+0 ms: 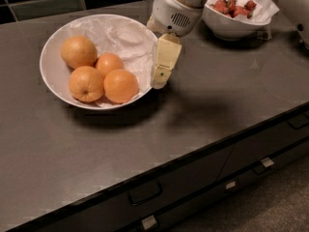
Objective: Pick orange from white bowl
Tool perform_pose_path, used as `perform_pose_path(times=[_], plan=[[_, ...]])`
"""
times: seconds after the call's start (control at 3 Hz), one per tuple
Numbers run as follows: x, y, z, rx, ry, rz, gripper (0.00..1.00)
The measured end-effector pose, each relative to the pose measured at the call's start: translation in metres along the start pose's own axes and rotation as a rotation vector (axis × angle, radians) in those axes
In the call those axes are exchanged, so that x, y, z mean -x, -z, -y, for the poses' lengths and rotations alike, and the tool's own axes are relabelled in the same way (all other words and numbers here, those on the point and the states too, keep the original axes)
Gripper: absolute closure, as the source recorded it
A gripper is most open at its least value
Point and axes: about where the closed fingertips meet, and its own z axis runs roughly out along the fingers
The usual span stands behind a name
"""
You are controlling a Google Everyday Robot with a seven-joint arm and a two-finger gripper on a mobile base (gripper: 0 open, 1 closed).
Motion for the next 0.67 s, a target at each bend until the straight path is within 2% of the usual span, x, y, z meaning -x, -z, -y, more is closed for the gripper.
perform_pose_path(times=[0.67], plan=[[0.0068, -0.0080, 0.0016, 0.012, 0.013, 0.009, 0.00]])
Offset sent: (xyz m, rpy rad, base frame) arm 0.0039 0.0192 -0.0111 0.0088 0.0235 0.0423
